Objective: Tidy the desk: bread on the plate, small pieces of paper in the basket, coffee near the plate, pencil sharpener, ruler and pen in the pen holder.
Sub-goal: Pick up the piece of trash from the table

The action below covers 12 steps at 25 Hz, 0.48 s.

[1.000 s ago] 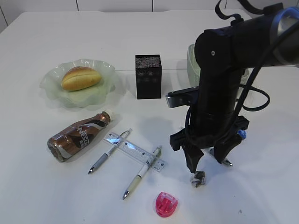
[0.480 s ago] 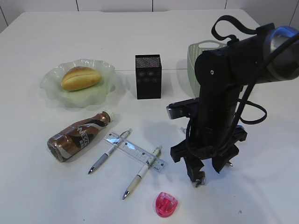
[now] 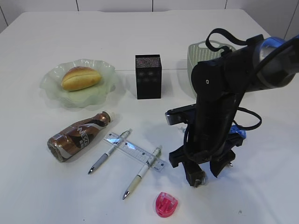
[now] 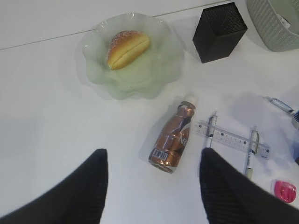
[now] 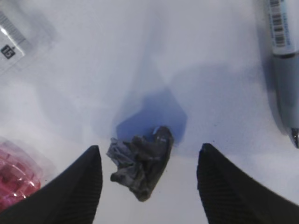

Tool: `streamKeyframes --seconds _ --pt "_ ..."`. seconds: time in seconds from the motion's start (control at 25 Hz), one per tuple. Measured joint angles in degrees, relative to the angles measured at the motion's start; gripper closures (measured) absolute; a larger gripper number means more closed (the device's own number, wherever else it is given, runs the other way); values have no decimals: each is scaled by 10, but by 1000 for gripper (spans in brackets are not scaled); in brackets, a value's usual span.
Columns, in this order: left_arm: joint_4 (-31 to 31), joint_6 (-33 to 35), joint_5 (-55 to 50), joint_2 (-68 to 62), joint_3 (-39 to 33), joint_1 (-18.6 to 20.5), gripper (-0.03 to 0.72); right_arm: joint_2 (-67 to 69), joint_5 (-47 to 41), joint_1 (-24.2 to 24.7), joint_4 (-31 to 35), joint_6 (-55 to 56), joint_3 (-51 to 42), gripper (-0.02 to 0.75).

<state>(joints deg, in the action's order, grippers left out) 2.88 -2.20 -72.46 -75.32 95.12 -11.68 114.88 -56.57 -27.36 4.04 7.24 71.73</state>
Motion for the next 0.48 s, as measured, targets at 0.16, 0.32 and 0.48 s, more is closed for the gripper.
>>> streamKeyframes --seconds 0.16,0.32,0.48 --pt "-4 0 0 0 0 0 258 0 2 0 0 0 0 239" --pt "-16 0 0 0 0 0 258 0 8 0 0 0 0 239" --pt "-19 0 0 0 0 0 258 0 16 0 0 -1 0 239"
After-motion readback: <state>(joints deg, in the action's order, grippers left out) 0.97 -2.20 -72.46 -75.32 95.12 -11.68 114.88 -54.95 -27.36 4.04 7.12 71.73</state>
